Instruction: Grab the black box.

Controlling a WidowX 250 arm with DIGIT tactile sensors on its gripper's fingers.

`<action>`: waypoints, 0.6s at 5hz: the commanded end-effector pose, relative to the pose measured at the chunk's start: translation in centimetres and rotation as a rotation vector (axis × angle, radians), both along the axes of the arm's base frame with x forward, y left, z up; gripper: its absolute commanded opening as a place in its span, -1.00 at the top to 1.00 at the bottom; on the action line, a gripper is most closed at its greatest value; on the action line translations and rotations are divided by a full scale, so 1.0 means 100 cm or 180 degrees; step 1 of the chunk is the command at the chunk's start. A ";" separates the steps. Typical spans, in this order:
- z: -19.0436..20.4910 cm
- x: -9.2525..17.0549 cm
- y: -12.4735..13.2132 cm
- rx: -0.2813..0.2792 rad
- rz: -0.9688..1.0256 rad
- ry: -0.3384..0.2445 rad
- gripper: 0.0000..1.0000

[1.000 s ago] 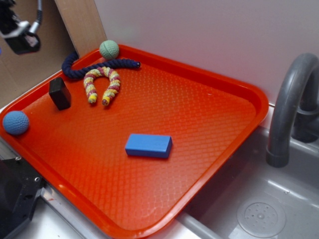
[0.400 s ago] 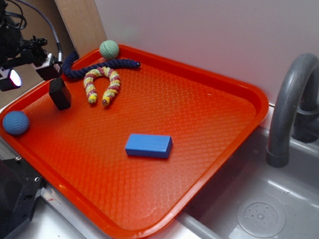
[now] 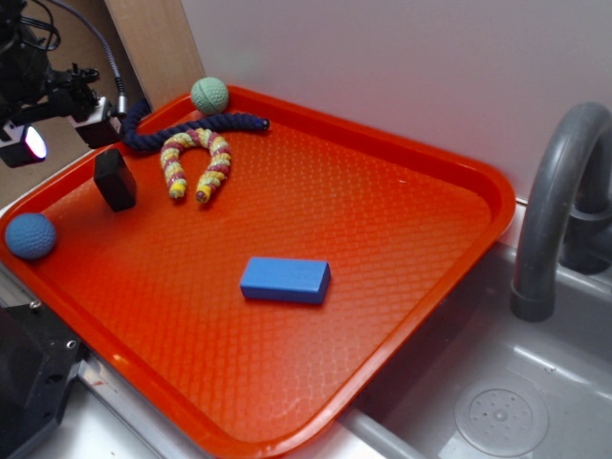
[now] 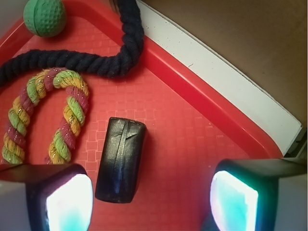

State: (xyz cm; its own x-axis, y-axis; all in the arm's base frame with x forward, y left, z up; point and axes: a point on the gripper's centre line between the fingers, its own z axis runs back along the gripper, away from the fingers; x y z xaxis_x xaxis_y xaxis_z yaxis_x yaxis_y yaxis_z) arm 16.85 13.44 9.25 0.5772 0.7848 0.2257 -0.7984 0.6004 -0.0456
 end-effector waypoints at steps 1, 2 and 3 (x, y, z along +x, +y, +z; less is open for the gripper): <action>-0.019 0.016 -0.001 -0.0017 -0.0106 -0.0107 -1.00; -0.059 0.032 -0.010 -0.0043 -0.0210 0.0012 -1.00; -0.075 0.034 -0.017 -0.0093 -0.0252 0.0235 1.00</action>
